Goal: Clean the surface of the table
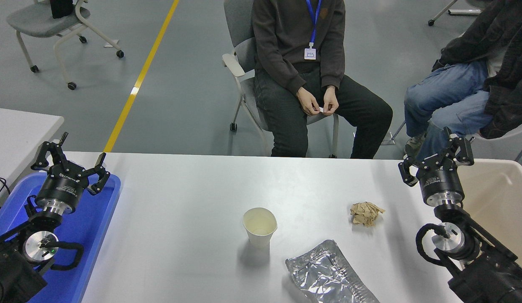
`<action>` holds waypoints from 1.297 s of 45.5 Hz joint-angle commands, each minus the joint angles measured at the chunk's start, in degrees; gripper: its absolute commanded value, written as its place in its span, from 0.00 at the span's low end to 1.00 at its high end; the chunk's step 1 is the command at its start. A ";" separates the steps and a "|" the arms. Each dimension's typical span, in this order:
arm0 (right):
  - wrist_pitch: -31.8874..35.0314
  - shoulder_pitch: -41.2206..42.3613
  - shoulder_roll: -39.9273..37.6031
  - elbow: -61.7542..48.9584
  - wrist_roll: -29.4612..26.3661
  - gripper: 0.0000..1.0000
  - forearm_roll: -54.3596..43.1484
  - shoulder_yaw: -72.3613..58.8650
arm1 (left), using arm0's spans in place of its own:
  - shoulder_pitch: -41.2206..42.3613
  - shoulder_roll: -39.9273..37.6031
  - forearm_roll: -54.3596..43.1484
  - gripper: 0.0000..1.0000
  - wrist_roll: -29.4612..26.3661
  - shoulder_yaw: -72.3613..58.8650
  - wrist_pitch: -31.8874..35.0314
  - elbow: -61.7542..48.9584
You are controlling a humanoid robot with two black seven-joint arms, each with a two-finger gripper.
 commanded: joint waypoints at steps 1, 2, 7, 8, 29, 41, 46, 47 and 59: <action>-0.04 -0.07 0.08 -0.11 0.03 0.99 0.06 0.08 | 0.00 0.00 0.00 1.00 -0.05 0.00 0.00 0.00; 0.05 -0.07 0.08 -0.11 0.03 0.99 0.15 0.00 | 0.00 -0.09 0.09 1.00 -0.05 0.00 0.00 0.00; -0.04 -0.07 0.08 -0.11 0.03 0.99 0.32 -0.18 | 0.00 0.00 0.00 1.00 -0.05 0.09 0.00 0.00; -0.04 -0.07 0.08 -0.02 -0.05 0.99 0.24 -0.18 | 0.00 0.00 0.00 1.00 -0.05 0.00 0.00 0.00; 0.14 0.55 -0.27 -0.20 -0.23 0.99 0.24 0.00 | 0.00 0.00 0.00 1.00 -0.05 0.00 0.00 0.00; 0.66 1.07 -0.36 -0.11 -0.14 0.99 0.24 0.08 | 0.00 0.00 0.00 1.00 -0.05 0.00 0.00 0.00; 0.66 0.90 -1.24 -0.46 -0.14 0.99 0.24 0.17 | 0.00 0.00 0.00 1.00 -0.05 0.00 0.00 0.00; 0.58 0.81 -1.41 -0.55 -0.14 0.99 0.24 0.43 | 0.00 0.00 0.00 1.00 -0.05 0.00 0.00 0.00; 1.01 -2.00 -7.57 -0.46 0.30 0.99 -0.82 -3.34 | 0.00 0.00 0.00 1.00 -0.05 0.00 0.00 0.00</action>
